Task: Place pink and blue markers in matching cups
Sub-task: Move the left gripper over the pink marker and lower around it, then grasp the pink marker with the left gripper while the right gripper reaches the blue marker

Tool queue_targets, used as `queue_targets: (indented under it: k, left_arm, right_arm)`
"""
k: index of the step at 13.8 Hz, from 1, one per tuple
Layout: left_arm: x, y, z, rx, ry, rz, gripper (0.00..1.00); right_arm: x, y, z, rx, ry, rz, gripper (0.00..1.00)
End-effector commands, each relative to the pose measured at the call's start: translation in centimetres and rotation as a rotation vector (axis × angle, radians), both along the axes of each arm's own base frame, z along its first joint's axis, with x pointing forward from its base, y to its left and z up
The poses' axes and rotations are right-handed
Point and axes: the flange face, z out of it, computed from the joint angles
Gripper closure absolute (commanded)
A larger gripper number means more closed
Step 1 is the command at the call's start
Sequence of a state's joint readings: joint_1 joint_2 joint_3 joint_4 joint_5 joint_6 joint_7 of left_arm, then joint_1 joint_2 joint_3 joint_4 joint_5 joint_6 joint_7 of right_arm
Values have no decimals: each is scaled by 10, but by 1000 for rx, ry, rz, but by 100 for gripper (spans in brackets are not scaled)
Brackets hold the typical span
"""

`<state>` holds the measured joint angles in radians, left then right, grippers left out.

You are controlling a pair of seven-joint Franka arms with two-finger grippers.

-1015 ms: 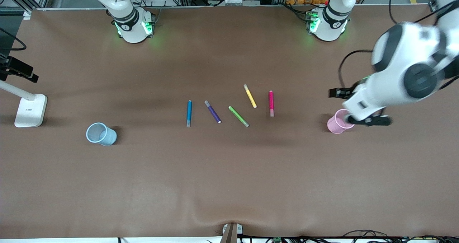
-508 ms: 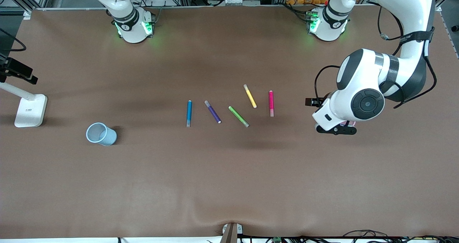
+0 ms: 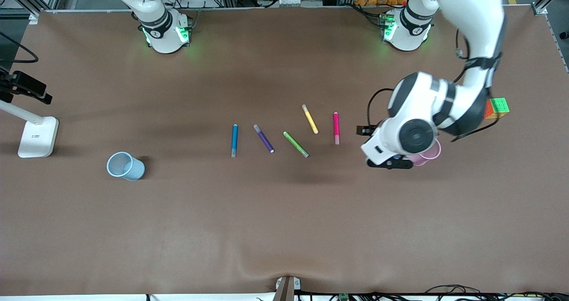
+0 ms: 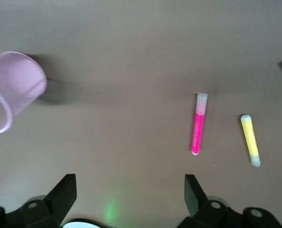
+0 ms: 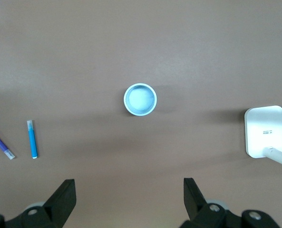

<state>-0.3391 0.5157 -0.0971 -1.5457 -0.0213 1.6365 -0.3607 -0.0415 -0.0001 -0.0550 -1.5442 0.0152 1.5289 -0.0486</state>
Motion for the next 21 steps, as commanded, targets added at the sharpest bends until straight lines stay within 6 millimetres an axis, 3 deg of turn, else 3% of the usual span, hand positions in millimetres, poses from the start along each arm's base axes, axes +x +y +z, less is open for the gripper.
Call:
queue_targets:
  k: [1, 4, 5, 9, 12, 15, 21]
  left_arm:
    - [3, -11, -29, 1, 10, 18, 1]
    - [6, -24, -64, -15, -2, 112, 10]
    - [-2, -37, -73, 2, 4, 125, 11]
    - [-19, -58, -93, 56, 18, 178, 14]
    - [-32, -64, -117, 33, -4, 178, 14]
    - [-41, -76, -133, 6, -2, 188, 28]
    - [-48, -73, -152, 1, -3, 214, 34]
  right_arm:
    - [0, 9, 3, -12, 4, -1, 0]
    - [0, 7, 3, -12, 4, -4, 0]
    - [0, 6, 3, -12, 4, -6, 0]
    - [2, 8, 3, -13, -9, 3, 0]
    - [3, 13, 4, -12, -17, 14, 0]
    - [4, 30, 4, -15, -16, 43, 0]
    - [3, 39, 4, -13, -13, 54, 0]
